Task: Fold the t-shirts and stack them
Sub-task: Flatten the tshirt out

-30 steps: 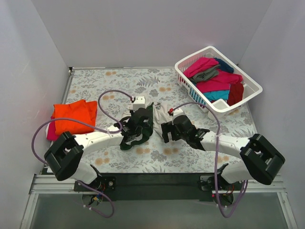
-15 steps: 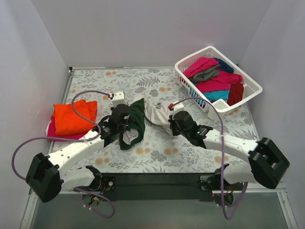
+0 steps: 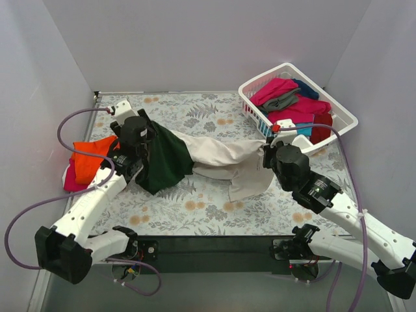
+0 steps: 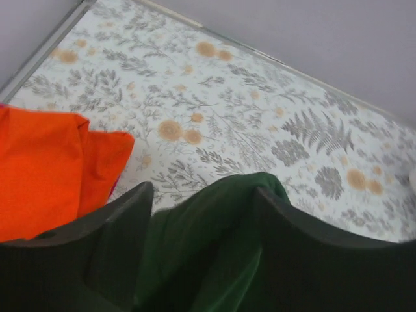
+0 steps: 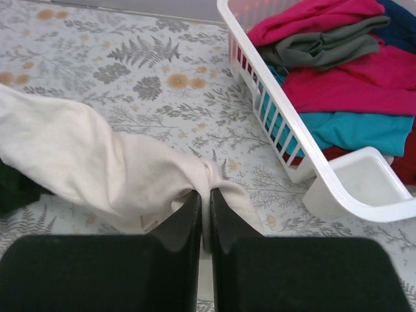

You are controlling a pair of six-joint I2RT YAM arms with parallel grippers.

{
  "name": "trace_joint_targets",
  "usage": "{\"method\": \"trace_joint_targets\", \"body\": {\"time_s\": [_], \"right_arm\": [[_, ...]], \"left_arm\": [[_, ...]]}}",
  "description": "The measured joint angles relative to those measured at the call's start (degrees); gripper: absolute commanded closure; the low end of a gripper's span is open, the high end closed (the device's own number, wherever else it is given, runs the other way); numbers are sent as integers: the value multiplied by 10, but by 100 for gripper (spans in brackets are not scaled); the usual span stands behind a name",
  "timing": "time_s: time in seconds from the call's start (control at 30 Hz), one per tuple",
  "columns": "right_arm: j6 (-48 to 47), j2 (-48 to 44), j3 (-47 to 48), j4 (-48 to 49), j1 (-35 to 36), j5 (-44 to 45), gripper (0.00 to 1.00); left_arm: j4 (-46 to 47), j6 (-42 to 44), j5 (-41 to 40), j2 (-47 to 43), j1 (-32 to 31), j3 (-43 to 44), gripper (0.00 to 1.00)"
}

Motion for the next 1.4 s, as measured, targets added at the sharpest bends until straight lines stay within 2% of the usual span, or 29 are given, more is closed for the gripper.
{"method": "trace_joint_targets", "body": {"time_s": [0.03,0.07,0.1,0.13,0.2,0.23,0.37,0.53,0.67,0.8,0.9,0.93,1.03,1.1,1.13,1.27,1.4], "right_arm": [[0,0,-4,-4,-1,7,92],[0,5,-8,-11,-3,12,81],[3,10,-13,-17,-4,14,69],[3,16,-18,-23,-5,15,46],[1,23,-28,-36,-6,12,30],[2,24,-31,-37,-6,10,29],[3,24,-34,-43,-6,-7,27],[7,23,-40,-36,-6,-49,26],[14,23,-58,-24,-6,-84,26],[15,23,-75,-16,-6,-107,25],[15,23,-79,-12,-7,-121,25],[14,22,-79,-11,-6,-124,25],[11,16,-80,-9,-7,-129,24],[9,9,-80,-8,-7,-129,24],[8,4,-82,-7,-7,-129,24],[3,-11,-89,1,-7,-131,23],[1,-13,-90,1,-7,-131,23]], "left_arm": [[-1,-2,3,12,21,0,32],[-5,-8,5,30,40,1,24],[-10,-12,8,46,53,2,12],[-17,-16,16,57,57,2,11],[-22,-30,34,65,49,-9,11],[-24,-35,40,62,42,-17,11],[-27,-64,68,10,3,-92,11],[-58,-124,75,-15,2,-176,10],[-105,-177,56,-21,2,-208,9],[-106,-204,63,-31,10,-226,9],[-95,-220,77,-17,31,-243,15],[-94,-223,85,-10,40,-248,21],[-85,-231,103,-1,60,-262,28],[-76,-235,115,-1,66,-268,30],[-69,-237,121,1,70,-270,36],[-41,-245,145,25,77,-275,47],[-28,-253,163,47,80,-285,54]]}}
